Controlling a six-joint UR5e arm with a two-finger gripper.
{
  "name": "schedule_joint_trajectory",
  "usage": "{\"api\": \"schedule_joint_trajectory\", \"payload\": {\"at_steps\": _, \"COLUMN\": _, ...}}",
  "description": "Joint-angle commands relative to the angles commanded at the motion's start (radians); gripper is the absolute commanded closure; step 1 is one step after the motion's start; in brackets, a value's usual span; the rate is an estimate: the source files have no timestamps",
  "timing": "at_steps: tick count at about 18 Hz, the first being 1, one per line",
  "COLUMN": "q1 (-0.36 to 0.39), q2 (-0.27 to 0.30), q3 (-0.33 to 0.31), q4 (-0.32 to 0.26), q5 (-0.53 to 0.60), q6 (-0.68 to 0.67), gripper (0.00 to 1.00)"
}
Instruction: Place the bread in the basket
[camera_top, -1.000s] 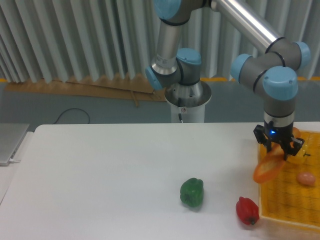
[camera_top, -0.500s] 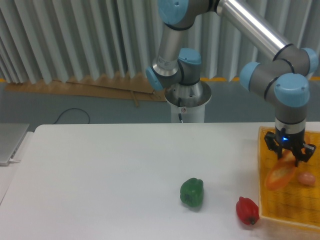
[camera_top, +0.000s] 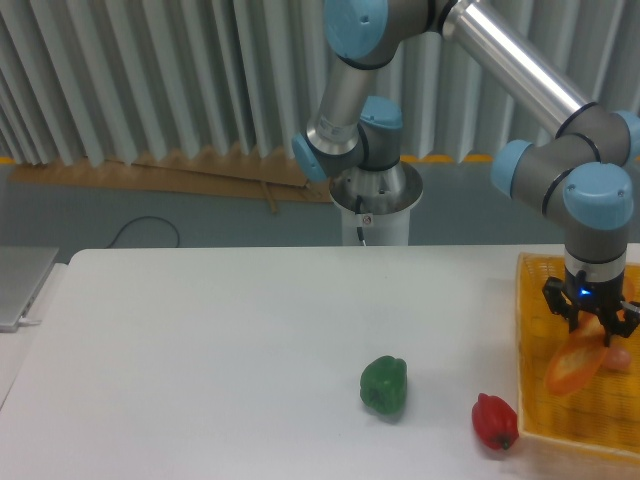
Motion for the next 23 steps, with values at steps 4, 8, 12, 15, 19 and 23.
{"api": "schedule_joint_trajectory", "payload": {"at_steps": 4, "q1": 0.000, "q2": -0.002, "q3": -0.002, "q4": 0.000, "q5": 0.002, "q6": -0.002, "gripper": 0.36}}
{"api": "schedule_joint_trajectory", "payload": {"at_steps": 8, "q1": -0.008, "q2": 0.005, "q3": -0.014, "q4": 0.000, "q5": 0.002, "q6": -0.005, "gripper": 0.00}}
{"api": "schedule_joint_trajectory", "payload": {"at_steps": 12, "q1": -0.011, "q2": 0.008, "q3": -0.015, "q4": 0.000, "q5": 0.002, "q6": 0.001, "gripper": 0.00}}
{"api": "schedule_joint_trajectory", "payload": {"at_steps": 15, "q1": -0.018, "q2": 0.017, "q3": -0.021, "q4": 0.000, "q5": 0.003, "q6": -0.003, "gripper": 0.00}}
{"api": "schedule_joint_trajectory", "payload": {"at_steps": 19, "q1": -0.090, "q2": 0.067, "q3": -0.037, "q4": -0.002, "q5": 0.003, "q6": -0.011, "gripper": 0.00}}
{"api": "schedule_joint_trajectory", "payload": {"at_steps": 23, "q1": -0.144, "q2": 0.090, "q3": -0.048, "q4": -0.002, "q5": -0.011, "q6": -0.006, "gripper": 0.00}}
